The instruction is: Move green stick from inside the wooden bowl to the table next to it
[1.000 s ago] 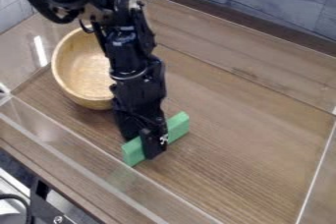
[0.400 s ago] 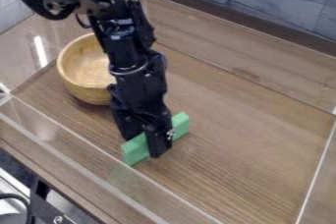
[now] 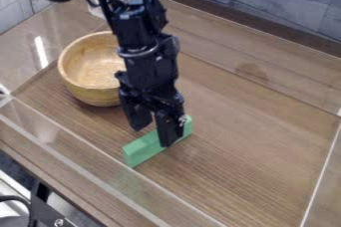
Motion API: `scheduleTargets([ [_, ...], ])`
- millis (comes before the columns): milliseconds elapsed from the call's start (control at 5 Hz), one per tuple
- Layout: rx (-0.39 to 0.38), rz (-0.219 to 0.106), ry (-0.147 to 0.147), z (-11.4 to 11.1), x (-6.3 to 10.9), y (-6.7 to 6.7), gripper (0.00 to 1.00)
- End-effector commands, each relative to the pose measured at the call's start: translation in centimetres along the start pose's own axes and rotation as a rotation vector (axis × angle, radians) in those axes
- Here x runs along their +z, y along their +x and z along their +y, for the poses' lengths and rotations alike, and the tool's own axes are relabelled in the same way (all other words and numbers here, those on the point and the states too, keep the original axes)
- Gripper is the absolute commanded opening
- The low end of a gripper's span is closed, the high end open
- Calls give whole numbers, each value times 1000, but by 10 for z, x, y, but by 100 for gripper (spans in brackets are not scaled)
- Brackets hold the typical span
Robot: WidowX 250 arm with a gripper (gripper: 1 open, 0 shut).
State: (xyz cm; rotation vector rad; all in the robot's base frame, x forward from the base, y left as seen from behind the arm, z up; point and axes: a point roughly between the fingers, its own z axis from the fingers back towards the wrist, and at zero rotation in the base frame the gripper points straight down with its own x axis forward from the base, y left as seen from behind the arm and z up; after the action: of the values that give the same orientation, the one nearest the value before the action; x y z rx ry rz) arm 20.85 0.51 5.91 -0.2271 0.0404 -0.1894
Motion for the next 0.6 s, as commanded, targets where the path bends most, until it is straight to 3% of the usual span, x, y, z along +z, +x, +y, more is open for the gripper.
scheduleTargets([
  [0,12,-54,14,18,27,16,100],
  [200,61,-92,9,38,49,27,100],
  [400,68,-115,-2,31,55,32,100],
])
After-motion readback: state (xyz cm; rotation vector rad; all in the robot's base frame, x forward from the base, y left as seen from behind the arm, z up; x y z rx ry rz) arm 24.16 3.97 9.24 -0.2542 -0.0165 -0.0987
